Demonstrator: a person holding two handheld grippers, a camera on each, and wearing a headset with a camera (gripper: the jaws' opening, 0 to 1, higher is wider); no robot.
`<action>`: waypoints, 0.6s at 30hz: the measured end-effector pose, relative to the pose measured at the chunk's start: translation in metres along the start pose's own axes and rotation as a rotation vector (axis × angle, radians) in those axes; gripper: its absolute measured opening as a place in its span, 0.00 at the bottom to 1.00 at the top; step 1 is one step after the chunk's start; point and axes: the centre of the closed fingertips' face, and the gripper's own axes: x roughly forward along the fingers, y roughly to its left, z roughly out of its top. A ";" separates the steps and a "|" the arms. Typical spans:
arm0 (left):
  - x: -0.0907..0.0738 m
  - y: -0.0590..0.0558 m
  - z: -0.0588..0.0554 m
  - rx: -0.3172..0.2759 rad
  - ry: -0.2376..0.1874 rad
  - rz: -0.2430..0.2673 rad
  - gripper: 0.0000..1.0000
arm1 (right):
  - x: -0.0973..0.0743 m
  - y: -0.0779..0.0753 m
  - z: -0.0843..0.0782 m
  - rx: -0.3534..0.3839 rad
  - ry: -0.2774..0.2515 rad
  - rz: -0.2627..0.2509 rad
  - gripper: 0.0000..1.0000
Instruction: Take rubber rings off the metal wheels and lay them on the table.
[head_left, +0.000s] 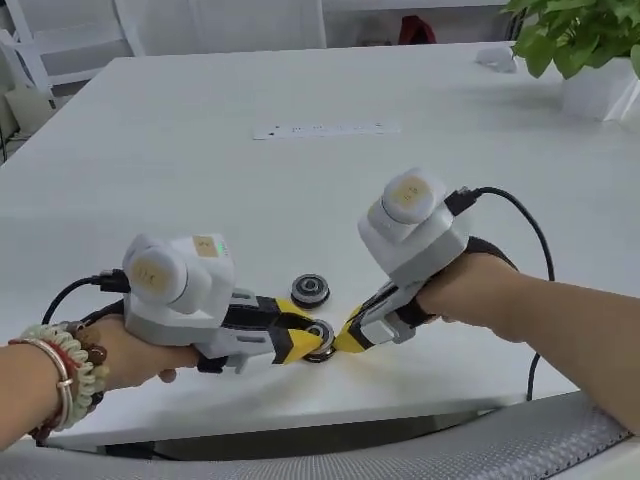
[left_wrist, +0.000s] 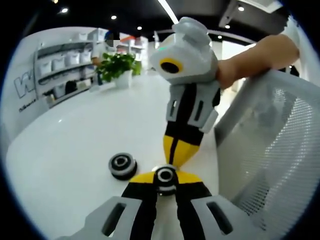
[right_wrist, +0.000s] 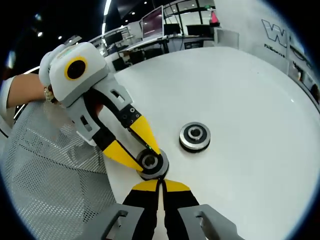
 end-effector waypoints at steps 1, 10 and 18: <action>0.000 0.001 0.000 0.002 0.000 0.004 0.15 | -0.001 -0.002 0.001 0.010 -0.001 -0.008 0.00; -0.001 0.003 0.000 -0.005 -0.004 0.013 0.14 | -0.003 -0.008 0.005 0.125 -0.025 -0.015 0.00; 0.000 0.003 0.000 0.003 -0.004 0.012 0.14 | -0.006 -0.007 0.007 0.338 -0.080 0.032 0.00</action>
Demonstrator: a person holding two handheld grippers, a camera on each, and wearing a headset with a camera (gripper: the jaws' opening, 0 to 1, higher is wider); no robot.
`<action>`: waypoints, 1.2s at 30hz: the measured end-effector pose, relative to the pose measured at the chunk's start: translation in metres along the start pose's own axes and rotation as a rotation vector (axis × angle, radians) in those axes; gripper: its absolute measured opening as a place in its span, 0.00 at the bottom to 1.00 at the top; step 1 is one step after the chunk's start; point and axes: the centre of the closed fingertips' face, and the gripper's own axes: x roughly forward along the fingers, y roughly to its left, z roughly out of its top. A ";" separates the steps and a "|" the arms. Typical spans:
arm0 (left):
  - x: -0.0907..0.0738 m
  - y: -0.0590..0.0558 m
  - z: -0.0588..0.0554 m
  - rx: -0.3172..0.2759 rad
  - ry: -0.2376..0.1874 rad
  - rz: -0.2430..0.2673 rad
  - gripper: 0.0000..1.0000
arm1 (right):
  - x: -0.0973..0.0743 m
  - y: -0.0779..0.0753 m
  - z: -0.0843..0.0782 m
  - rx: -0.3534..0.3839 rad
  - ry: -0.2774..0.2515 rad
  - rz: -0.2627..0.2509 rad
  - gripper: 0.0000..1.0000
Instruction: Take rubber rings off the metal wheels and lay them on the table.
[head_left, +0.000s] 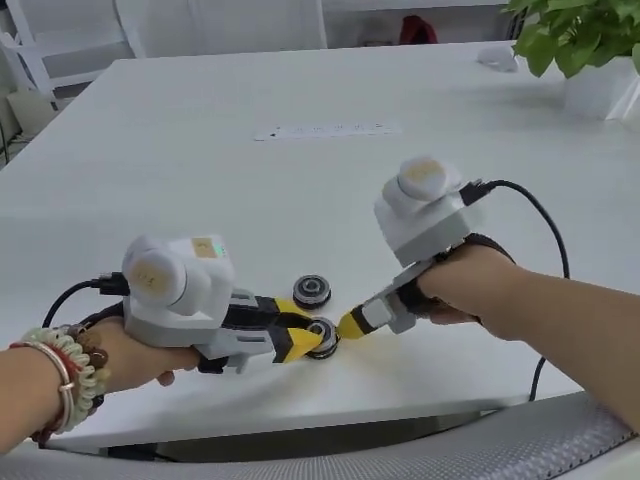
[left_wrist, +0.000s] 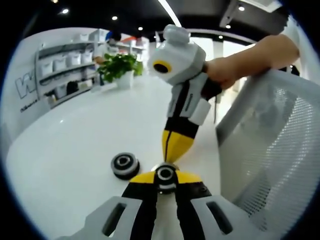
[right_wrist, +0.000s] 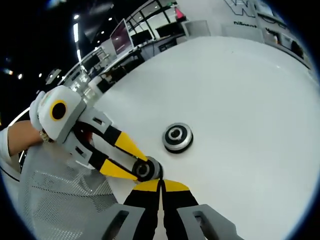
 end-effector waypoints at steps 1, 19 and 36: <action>0.000 0.000 0.000 0.000 0.000 0.000 0.14 | 0.000 0.000 0.000 0.027 -0.002 0.005 0.00; 0.000 0.000 0.001 0.000 -0.009 -0.002 0.14 | -0.004 0.009 0.002 0.257 -0.071 0.115 0.00; 0.000 0.000 0.000 0.010 -0.006 -0.003 0.14 | -0.006 0.015 0.004 0.277 -0.077 0.142 0.00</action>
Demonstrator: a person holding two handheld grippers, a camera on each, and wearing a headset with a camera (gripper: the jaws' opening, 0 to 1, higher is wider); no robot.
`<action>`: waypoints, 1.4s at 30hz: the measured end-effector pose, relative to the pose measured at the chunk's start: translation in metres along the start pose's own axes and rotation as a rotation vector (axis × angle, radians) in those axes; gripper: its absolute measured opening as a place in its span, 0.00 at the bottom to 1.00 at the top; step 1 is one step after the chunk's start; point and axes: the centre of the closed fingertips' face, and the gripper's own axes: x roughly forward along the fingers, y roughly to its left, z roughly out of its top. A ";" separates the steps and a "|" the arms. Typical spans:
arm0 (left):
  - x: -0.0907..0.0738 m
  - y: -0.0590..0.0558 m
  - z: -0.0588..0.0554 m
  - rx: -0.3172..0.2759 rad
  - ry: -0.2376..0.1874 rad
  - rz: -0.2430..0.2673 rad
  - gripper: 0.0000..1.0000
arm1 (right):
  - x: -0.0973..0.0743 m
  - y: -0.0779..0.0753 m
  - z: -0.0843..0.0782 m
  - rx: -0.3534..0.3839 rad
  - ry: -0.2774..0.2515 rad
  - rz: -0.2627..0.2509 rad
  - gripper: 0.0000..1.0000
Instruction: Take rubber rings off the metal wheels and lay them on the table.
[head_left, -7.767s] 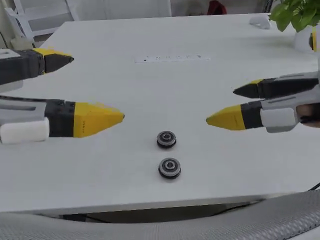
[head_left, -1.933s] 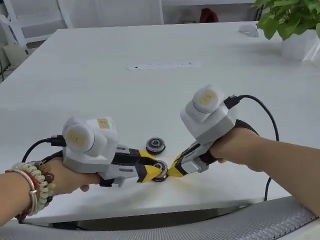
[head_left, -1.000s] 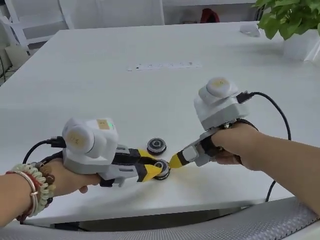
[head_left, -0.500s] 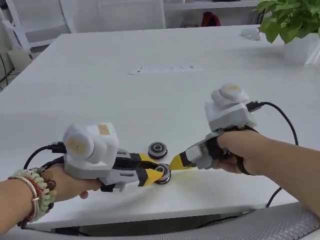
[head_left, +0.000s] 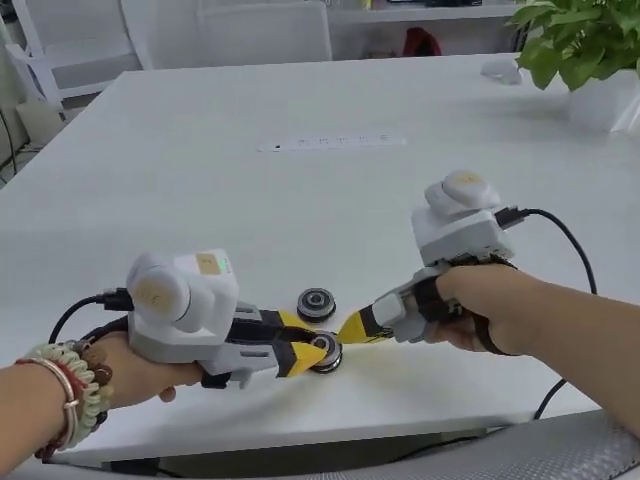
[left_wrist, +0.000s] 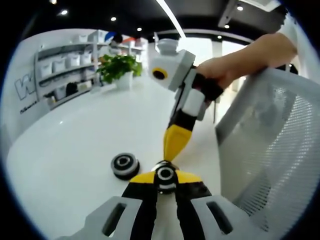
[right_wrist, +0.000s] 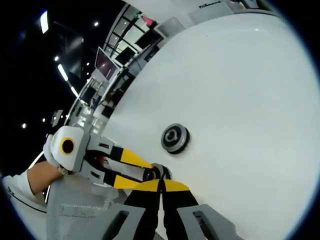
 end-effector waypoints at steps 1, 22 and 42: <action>0.000 0.000 0.000 0.000 0.000 0.000 0.14 | 0.000 0.000 0.000 0.002 -0.001 0.002 0.00; -0.001 0.000 0.000 0.011 -0.001 0.002 0.14 | 0.003 0.007 0.002 0.002 0.006 0.024 0.00; 0.000 0.000 0.000 0.012 -0.003 0.001 0.14 | 0.002 0.010 -0.001 -0.024 0.016 0.029 0.00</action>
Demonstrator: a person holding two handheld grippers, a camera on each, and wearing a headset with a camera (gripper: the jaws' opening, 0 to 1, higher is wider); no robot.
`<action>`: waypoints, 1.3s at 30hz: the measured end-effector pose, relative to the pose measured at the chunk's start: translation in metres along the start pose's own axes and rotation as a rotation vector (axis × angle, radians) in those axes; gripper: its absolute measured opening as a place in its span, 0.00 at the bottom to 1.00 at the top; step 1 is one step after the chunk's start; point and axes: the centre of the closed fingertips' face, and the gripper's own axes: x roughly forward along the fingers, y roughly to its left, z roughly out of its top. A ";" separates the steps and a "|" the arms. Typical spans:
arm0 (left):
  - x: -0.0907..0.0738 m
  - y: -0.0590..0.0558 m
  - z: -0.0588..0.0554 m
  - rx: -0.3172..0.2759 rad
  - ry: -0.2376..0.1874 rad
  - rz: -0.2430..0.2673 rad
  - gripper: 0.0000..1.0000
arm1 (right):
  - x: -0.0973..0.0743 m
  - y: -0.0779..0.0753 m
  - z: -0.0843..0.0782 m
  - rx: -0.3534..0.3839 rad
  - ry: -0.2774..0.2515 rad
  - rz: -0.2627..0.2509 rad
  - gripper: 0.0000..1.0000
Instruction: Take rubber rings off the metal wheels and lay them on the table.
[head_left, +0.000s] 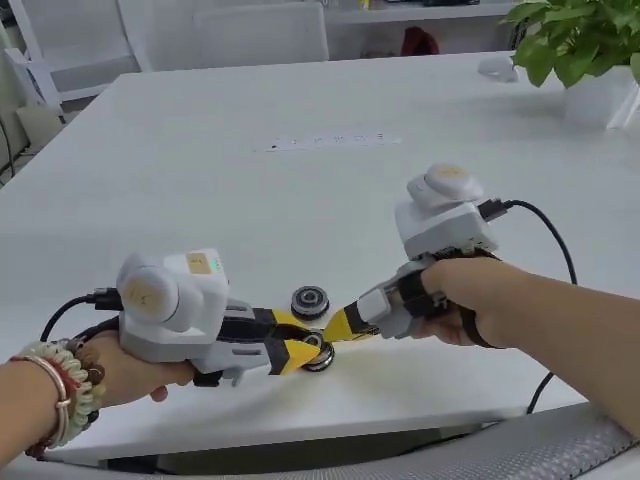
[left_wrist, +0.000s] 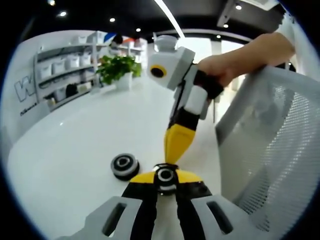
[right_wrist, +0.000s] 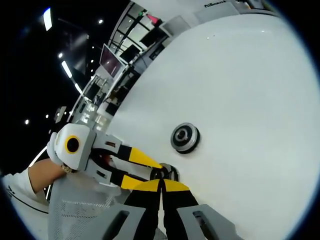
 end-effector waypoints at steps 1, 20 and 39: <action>0.000 0.000 0.000 0.000 0.000 0.000 0.14 | 0.000 0.000 0.000 0.001 0.000 0.001 0.00; 0.000 0.000 0.000 0.001 -0.002 0.000 0.15 | 0.001 0.003 -0.001 -0.004 0.009 0.015 0.00; 0.000 0.000 0.000 0.005 -0.003 -0.001 0.15 | 0.003 0.009 0.003 -0.007 -0.001 0.046 0.00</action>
